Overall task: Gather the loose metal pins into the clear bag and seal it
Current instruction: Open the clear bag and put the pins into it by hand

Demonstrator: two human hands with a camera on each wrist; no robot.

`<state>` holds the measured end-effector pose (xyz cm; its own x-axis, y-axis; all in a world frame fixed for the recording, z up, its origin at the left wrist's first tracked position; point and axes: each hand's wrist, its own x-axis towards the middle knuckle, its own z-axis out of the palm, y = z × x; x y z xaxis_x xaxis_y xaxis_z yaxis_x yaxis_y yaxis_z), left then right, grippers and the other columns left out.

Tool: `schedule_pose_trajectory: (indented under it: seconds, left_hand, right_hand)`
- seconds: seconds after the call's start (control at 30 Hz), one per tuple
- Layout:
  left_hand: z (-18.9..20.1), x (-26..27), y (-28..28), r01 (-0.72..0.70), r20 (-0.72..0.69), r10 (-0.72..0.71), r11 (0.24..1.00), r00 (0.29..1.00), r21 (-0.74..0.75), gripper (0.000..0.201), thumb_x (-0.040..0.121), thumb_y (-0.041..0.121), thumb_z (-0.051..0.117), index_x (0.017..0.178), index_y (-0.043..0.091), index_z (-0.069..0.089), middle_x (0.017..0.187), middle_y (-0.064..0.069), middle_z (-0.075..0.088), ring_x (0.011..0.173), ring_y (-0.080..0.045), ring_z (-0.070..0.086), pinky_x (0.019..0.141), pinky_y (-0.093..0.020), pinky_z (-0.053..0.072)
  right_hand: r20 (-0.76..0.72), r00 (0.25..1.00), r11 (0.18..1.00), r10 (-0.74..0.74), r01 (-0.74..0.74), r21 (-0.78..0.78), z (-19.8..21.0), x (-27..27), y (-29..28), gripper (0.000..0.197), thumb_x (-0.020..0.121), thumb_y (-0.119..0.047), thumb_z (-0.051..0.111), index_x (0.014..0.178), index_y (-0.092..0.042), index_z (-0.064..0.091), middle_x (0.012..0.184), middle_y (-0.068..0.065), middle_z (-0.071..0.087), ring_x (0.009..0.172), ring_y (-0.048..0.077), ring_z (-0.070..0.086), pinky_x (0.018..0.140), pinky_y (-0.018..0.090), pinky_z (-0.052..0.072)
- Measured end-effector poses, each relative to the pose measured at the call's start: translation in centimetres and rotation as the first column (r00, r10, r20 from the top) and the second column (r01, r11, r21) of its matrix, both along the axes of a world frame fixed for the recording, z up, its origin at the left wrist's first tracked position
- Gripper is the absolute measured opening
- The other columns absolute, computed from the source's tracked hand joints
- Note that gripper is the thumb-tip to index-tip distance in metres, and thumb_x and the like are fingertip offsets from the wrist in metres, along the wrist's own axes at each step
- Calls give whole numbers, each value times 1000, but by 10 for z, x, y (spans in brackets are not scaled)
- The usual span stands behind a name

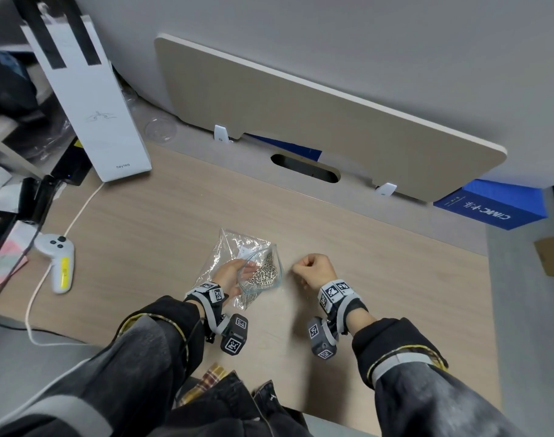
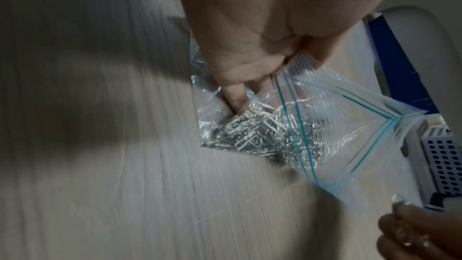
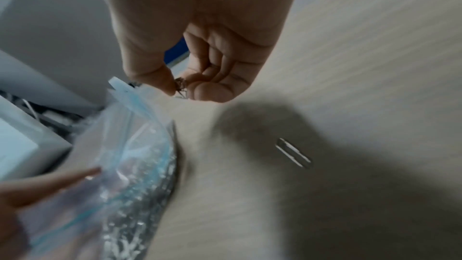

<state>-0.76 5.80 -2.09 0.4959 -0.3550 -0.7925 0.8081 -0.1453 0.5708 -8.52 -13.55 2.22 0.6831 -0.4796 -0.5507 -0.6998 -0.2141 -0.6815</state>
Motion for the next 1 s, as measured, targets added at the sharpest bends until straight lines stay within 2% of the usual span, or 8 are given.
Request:
schedule_pose_trajectory:
  seconds: [0.1, 0.2, 0.3, 0.47, 0.57, 0.7, 0.83, 1.0]
  left_hand:
    - [4, 0, -2, -7, -14, 7, 1000, 1000, -6, 21, 97, 22, 45, 95, 11, 62, 115, -10, 66, 119, -26, 56, 103, -49, 43]
    - [11, -1, -4, -11, -14, 11, 1000, 1000, -2, 24, 100, 22, 40, 96, 10, 60, 118, -12, 64, 116, -24, 56, 87, -37, 45]
    - [10, -1, -3, 0, -1, 0, 1000, 1000, 1, 26, 100, 22, 39, 101, 8, 61, 119, -12, 64, 116, -24, 56, 96, -42, 43]
    - [4, -1, 0, 4, 8, -4, 1000, 1000, 7, 33, 99, 25, 42, 116, 4, 61, 121, -11, 65, 117, -23, 58, 101, -47, 43]
    - [6, -2, 2, 31, 18, -31, 1000, 999, 4, 31, 98, 26, 43, 112, 6, 63, 120, -9, 65, 114, -22, 58, 106, -53, 38]
    - [7, -1, 4, 47, 28, -46, 999, 999, -3, 32, 97, 26, 43, 111, 6, 63, 120, -9, 66, 118, -23, 57, 106, -57, 39]
    - [8, -2, 4, 51, 41, -51, 999, 998, -5, 35, 97, 26, 43, 116, 3, 61, 119, -8, 66, 119, -25, 56, 105, -56, 40]
    - [10, -4, -1, 20, 33, -20, 1000, 999, -3, 25, 97, 21, 43, 102, 7, 62, 118, -12, 64, 117, -26, 55, 95, -46, 43]
  right_hand:
    - [40, 986, 987, 159, -158, -29, 9, 13, 11, 21, 71, -8, 68, 58, -20, 56, 56, -6, 55, 50, 7, 48, 50, 21, 41]
    - [48, 963, 961, 265, -260, -88, 9, 19, 25, 13, 71, -10, 69, 65, -18, 60, 62, -8, 56, 56, 4, 48, 57, 19, 42]
    - [55, 945, 941, 322, -313, -126, 6, 20, 31, 3, 73, -11, 68, 74, -12, 67, 62, -9, 56, 57, 5, 48, 60, 23, 44]
    - [125, 965, 971, 228, -217, -97, 9, 16, 26, 13, 76, -11, 64, 72, -23, 68, 67, -9, 63, 63, 6, 55, 63, 20, 44]
    - [141, 982, 982, 125, -102, -161, 12, 9, 12, 18, 78, -8, 57, 75, -22, 68, 75, -8, 67, 72, 10, 60, 70, 21, 47]
    - [-100, 987, 958, 124, -145, -247, 5, -16, -11, 10, 80, -15, 56, 78, -23, 62, 81, -2, 66, 83, 20, 63, 78, 29, 50]
    - [-337, 923, 908, 186, -292, -299, -6, -48, -20, 9, 78, -33, 64, 80, -25, 60, 90, -1, 67, 87, 23, 64, 75, 29, 49]
    - [-414, 889, 866, 194, -354, -354, -14, -61, -6, 17, 82, -37, 66, 86, -21, 64, 99, 3, 68, 92, 26, 64, 77, 31, 50]
